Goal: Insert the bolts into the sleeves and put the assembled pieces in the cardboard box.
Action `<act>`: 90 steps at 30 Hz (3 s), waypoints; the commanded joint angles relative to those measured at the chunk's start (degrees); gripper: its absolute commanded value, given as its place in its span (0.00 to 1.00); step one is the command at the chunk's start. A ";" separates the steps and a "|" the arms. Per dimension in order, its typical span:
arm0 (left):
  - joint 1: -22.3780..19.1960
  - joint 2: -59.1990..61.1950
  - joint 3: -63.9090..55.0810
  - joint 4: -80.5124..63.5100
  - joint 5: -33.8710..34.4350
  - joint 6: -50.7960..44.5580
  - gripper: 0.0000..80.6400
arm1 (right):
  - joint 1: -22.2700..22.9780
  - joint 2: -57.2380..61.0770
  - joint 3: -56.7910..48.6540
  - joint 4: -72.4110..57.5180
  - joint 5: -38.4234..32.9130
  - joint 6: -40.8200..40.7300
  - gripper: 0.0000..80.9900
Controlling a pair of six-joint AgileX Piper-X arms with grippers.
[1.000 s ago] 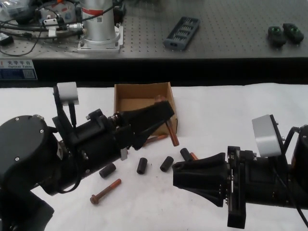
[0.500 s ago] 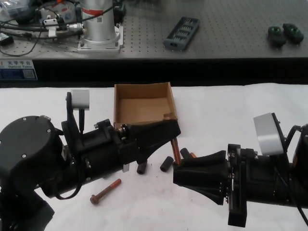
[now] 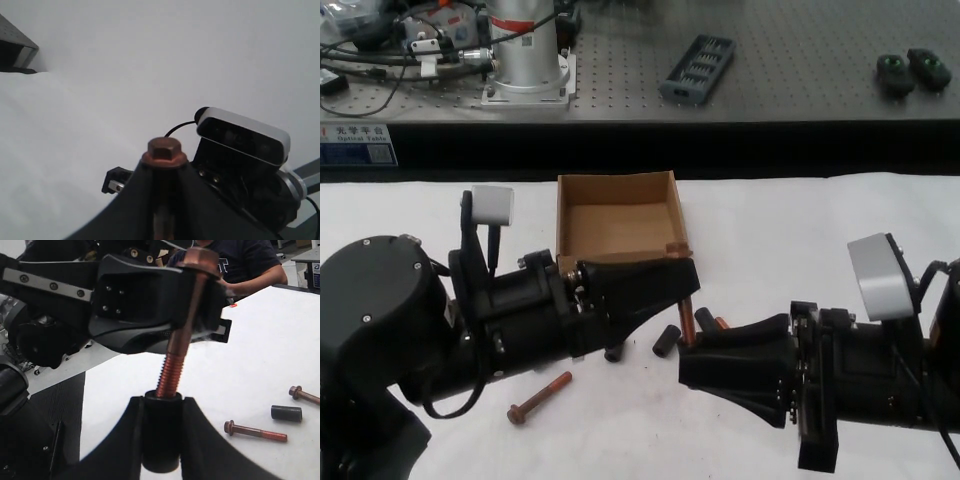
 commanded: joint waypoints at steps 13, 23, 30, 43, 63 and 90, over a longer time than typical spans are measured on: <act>-0.42 -0.16 2.63 -0.04 1.36 14.77 0.01 | -0.37 -0.10 -1.53 -3.43 8.92 0.81 0.05; -0.42 -0.16 2.63 -0.12 -1.16 16.51 0.02 | -1.69 -0.10 -3.54 -2.35 10.15 0.96 0.05; -0.26 -0.16 2.63 -2.27 -7.07 18.48 0.72 | -2.89 -0.10 -3.54 -0.72 10.00 -0.14 0.05; 9.77 -11.53 2.63 13.92 -10.46 26.13 0.64 | -6.91 12.55 -21.67 17.63 7.99 -2.99 0.05; 19.44 -33.07 2.63 62.44 -14.47 42.99 0.53 | -6.03 45.39 -75.53 58.88 28.26 -5.27 0.05; 19.44 -33.00 2.63 63.04 -14.43 28.65 0.53 | -6.40 40.75 -75.07 71.76 20.38 -10.42 0.39</act>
